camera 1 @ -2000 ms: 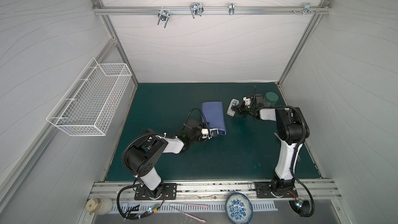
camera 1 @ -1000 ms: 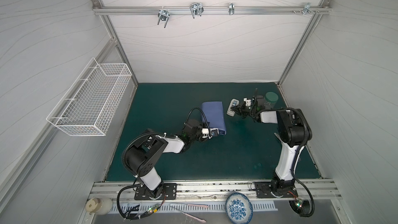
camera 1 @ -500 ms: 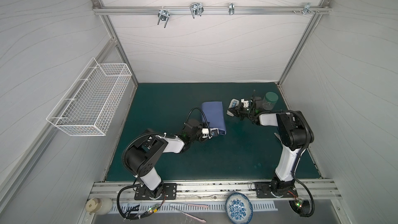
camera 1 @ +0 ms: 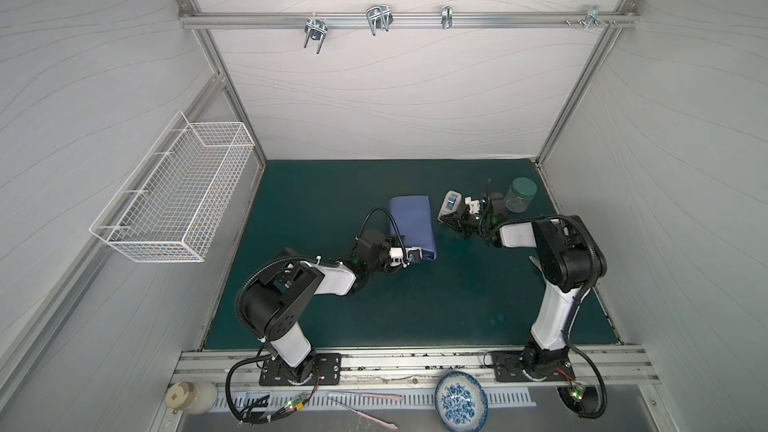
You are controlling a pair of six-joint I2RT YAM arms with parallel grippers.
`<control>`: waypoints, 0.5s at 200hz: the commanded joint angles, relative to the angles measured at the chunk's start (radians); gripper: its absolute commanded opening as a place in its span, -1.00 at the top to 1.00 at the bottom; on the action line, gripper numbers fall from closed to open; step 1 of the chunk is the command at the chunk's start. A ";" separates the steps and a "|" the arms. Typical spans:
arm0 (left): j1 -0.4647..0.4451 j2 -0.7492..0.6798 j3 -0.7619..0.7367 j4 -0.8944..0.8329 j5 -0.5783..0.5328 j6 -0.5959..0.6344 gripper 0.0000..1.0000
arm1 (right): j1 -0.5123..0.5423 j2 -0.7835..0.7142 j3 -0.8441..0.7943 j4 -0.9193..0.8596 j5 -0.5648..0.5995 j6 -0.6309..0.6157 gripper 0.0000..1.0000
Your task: Wrap the gift box in paper
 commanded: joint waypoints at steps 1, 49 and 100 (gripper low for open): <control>-0.003 0.031 0.010 -0.112 -0.014 -0.008 -0.24 | 0.007 0.004 -0.012 -0.018 -0.006 -0.021 1.00; -0.003 0.032 0.011 -0.115 -0.015 -0.008 -0.24 | 0.000 0.042 0.000 -0.045 0.013 -0.051 1.00; -0.002 0.030 0.013 -0.118 -0.015 -0.008 -0.24 | -0.010 0.078 0.006 -0.080 0.054 -0.087 1.00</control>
